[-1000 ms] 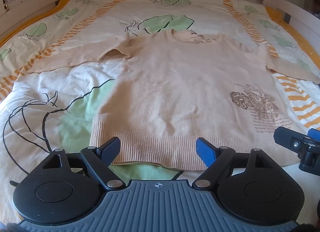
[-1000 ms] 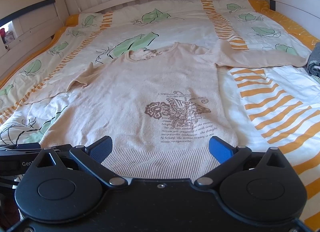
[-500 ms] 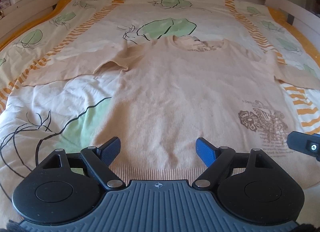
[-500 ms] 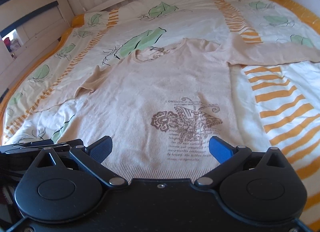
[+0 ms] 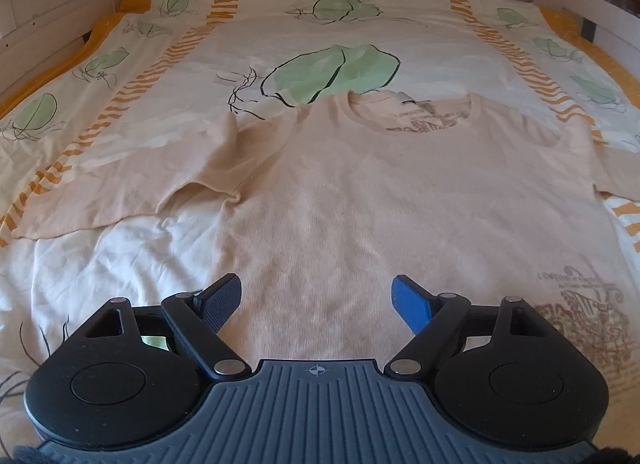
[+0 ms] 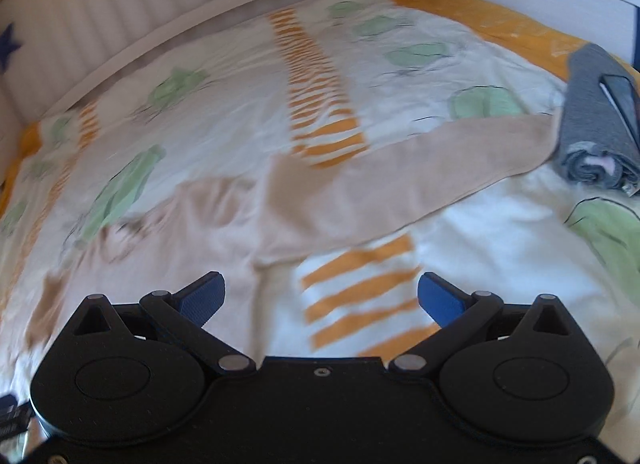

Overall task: Fold small clothes
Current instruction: 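Grasp the sweater sleeve with the right gripper and fold it across the body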

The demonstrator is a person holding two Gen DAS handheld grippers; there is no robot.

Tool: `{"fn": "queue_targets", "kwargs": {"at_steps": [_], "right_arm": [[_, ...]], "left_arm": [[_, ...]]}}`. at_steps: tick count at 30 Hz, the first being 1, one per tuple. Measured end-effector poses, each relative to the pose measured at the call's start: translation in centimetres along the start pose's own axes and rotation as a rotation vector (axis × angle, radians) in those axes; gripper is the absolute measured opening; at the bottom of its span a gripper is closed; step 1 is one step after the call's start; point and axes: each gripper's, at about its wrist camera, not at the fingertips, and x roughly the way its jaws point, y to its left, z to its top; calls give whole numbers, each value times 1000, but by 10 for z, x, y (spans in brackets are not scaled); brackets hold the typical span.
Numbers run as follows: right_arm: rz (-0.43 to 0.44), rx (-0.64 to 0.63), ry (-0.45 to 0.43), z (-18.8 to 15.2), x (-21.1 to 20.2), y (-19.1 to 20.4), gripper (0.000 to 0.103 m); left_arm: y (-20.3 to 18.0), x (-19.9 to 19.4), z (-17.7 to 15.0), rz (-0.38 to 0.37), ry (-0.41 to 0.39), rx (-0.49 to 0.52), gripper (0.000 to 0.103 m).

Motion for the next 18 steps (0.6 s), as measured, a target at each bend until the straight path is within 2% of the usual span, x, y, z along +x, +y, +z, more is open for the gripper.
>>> {"fn": "queue_targets", "kwargs": {"at_steps": [4, 11, 15, 18], "right_arm": [[-94, 34, -18, 21, 29, -25, 102], [-181, 168, -41, 40, 58, -71, 102], [-204, 233, -34, 46, 74, -97, 102], [-200, 283, -46, 51, 84, -113, 103]], "left_arm": [[0, 21, 13, 5, 5, 7, 82], [-1, 52, 22, 20, 31, 24, 82], [-4, 69, 16, -9, 81, 37, 82], [0, 71, 9, -18, 55, 13, 83]]}}
